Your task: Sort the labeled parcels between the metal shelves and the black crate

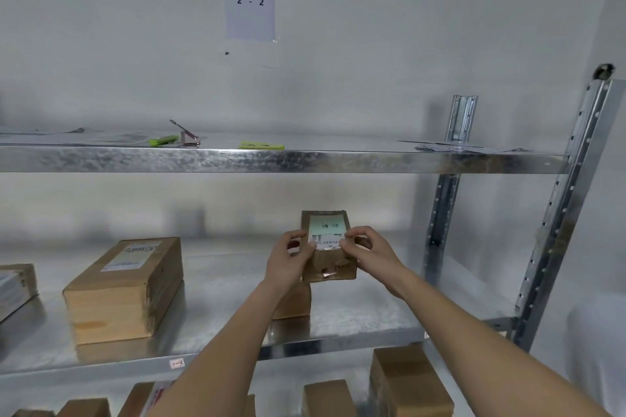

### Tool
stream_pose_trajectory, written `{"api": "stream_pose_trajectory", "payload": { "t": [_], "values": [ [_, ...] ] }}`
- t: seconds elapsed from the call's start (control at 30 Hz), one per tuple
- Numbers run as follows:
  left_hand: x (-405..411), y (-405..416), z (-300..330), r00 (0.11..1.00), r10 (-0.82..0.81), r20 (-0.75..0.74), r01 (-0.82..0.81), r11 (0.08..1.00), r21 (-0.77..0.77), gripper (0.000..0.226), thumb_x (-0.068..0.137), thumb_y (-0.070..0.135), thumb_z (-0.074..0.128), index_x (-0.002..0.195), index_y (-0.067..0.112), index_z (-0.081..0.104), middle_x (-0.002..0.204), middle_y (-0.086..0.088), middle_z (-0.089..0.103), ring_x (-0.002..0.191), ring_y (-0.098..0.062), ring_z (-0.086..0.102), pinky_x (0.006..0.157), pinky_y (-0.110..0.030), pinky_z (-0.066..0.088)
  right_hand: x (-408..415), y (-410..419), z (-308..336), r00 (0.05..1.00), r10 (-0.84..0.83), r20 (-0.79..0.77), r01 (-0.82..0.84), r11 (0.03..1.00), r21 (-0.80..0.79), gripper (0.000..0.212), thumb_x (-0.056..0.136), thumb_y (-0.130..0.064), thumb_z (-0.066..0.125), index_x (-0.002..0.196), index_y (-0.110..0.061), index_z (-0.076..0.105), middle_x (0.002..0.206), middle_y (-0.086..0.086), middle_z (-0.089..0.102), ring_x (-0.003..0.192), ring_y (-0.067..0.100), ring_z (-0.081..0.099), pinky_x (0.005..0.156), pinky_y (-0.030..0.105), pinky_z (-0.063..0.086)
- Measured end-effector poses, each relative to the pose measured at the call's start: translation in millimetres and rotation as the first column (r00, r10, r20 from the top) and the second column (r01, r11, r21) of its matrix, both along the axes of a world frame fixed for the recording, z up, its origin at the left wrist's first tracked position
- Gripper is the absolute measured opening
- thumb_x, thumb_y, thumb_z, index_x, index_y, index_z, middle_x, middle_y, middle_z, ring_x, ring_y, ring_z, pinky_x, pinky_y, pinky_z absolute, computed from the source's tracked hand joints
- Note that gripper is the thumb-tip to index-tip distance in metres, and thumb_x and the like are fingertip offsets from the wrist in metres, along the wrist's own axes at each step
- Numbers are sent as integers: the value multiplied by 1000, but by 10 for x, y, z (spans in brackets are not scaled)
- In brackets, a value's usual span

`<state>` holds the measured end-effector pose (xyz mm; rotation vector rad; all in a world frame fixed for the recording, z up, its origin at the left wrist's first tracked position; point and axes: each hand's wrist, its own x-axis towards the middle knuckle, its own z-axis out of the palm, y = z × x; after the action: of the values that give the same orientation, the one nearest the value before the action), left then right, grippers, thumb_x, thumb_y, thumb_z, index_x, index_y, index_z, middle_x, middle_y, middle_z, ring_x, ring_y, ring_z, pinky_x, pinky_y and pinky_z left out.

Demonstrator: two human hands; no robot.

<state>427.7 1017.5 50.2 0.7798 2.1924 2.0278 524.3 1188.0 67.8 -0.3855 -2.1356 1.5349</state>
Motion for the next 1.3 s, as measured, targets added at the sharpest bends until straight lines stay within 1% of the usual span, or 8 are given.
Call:
{"api": "stream_pose_trajectory", "payload": {
  "t": [0.13,0.33,0.6,0.73,0.9,1.07,1.2,1.3],
  "values": [
    [4,-148,-46,999,-47,-12,47,998,-28,50,91,24,71,137,25,53,129,2,60,112,-17,57,91,-33,57,29,-183,-18,999,-11,43,9,999,51,48,95,-20,71,134,-39,52,135,-8,58,127,12,51,99,30,55],
    [83,-418,-165,992,-96,84,98,995,-20,62,89,11,72,143,30,47,105,24,61,92,0,60,57,-12,51,97,-512,-98,993,10,114,-18,997,71,64,96,-8,66,149,-36,42,136,-12,56,128,10,49,67,11,53],
    [234,-814,-234,988,-54,143,45,997,70,59,88,9,72,141,28,53,112,20,64,95,-1,64,64,-13,55,208,-844,-101,986,71,153,-80,995,55,67,98,5,51,157,-23,36,127,-11,55,98,-7,54,61,3,47],
    [384,-1090,-198,987,-36,159,21,995,95,57,89,10,71,141,26,54,129,6,65,106,-16,67,89,-38,59,265,-1081,-117,982,105,155,-116,991,67,69,97,5,51,156,-26,36,134,-8,57,109,4,60,67,11,53],
    [732,-1562,-161,988,44,151,-63,990,123,52,90,7,69,139,20,56,129,4,63,102,-10,65,74,-24,59,386,-1485,-156,973,166,162,-193,967,169,70,96,-4,62,156,-30,37,149,-5,49,124,12,54,85,16,47],
    [1110,-2222,-254,974,169,153,-184,979,90,51,89,4,71,135,19,57,112,9,64,94,-5,65,82,-33,60,517,-2047,-249,939,280,202,-322,921,221,71,96,-12,68,156,-34,35,146,-10,49,118,9,54,95,20,51],
    [1381,-2940,-368,933,335,132,-343,939,37,52,84,10,77,132,21,60,125,1,67,106,-15,66,90,-43,58,594,-2699,-350,869,455,196,-489,851,191,83,88,-18,79,155,-31,33,146,-5,51,123,13,55,80,11,53],
    [1635,-3531,-382,892,416,175,-427,904,31,51,85,11,76,126,35,57,120,6,68,105,-15,66,86,-41,60,632,-3306,-430,802,560,208,-595,782,189,103,73,-31,91,156,-33,30,150,-4,46,135,18,50,103,40,55]
  ]
}}
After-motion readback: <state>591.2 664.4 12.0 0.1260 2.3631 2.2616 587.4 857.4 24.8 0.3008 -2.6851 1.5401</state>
